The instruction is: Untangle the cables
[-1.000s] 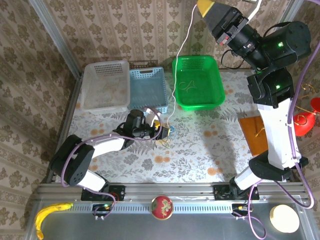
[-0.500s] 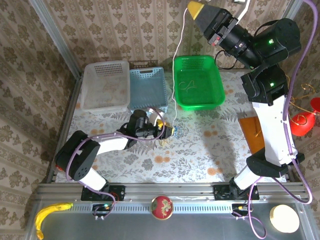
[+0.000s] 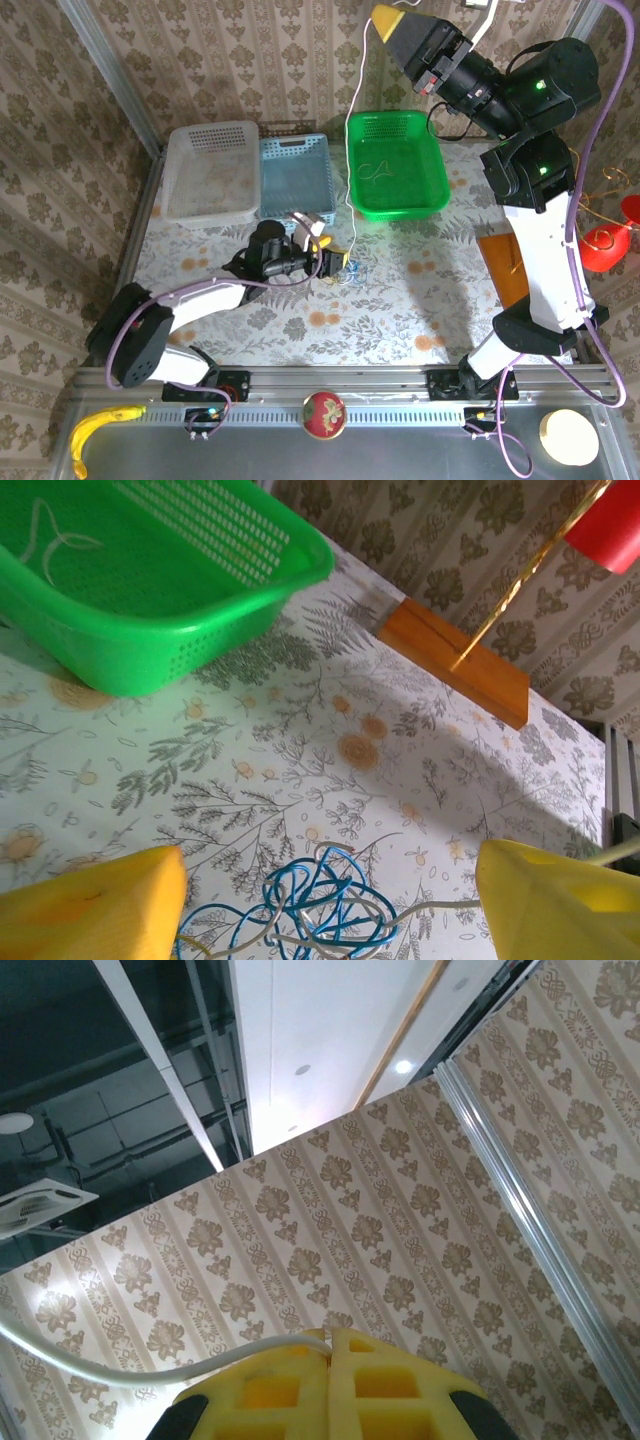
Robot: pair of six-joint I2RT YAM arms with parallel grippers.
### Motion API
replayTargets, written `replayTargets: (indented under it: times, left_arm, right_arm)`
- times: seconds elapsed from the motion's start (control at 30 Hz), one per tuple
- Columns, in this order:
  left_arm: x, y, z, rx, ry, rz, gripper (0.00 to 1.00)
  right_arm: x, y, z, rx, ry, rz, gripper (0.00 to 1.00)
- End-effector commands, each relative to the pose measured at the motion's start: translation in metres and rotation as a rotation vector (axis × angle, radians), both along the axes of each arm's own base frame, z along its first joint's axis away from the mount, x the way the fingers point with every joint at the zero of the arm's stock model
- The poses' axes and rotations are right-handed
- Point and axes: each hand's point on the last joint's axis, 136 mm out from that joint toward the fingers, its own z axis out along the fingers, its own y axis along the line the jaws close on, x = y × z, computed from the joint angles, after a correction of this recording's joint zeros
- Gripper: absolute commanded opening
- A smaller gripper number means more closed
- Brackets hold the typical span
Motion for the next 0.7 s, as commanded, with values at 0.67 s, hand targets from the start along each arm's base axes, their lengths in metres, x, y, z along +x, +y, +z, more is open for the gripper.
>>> replayTargets:
  times: [0.67]
  left_arm:
    - [-0.028,-0.01,0.003,0.033,-0.047,-0.071,0.81]
  right_arm:
    - [-0.014,0.017,0.007,0.005,-0.036,0.025,0.0]
